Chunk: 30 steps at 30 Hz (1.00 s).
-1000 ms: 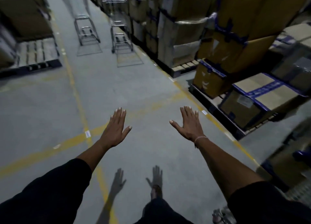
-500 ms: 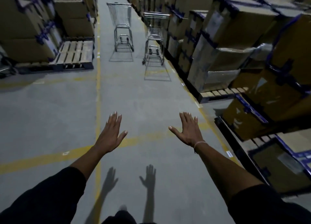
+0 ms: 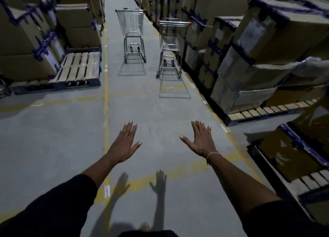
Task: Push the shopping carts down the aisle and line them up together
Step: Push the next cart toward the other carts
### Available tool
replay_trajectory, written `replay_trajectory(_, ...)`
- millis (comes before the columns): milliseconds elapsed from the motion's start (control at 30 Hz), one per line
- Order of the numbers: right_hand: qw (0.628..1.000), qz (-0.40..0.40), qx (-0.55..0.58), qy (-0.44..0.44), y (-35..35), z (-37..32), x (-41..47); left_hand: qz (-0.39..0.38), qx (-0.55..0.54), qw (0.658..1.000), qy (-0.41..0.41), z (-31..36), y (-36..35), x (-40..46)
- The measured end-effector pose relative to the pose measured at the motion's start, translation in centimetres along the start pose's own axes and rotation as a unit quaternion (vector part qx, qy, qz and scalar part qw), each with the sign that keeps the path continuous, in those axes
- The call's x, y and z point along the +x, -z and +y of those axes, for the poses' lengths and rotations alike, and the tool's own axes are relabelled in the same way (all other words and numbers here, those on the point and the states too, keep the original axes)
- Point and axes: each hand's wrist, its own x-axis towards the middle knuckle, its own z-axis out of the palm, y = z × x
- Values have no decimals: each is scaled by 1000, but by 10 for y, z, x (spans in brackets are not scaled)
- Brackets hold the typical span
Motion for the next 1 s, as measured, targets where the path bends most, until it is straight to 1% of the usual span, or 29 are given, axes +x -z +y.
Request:
replay_trajectory(100, 1000, -8, 5, -15, -3, -5, 53, -21, 10, 1000, -17, -19, 16, 55)
replay_trajectory(300, 999, -2, 18, -37, -16, 10, 171, -22, 15, 999, -31, -54, 23, 173)
replay_trajectory(600, 999, -12, 27, -16, -12, 50, 401, -25, 33, 999, -34, -104, 25, 388)
replay_trajectory(800, 1000, -20, 14, 17, 18, 69, 560, 13, 26, 1000, -9, -121, 62, 536)
replay_trajectory(1000, 999, -23, -1, 38, 32, 72, 690, 17, 26, 1000, -4, -148, 77, 648)
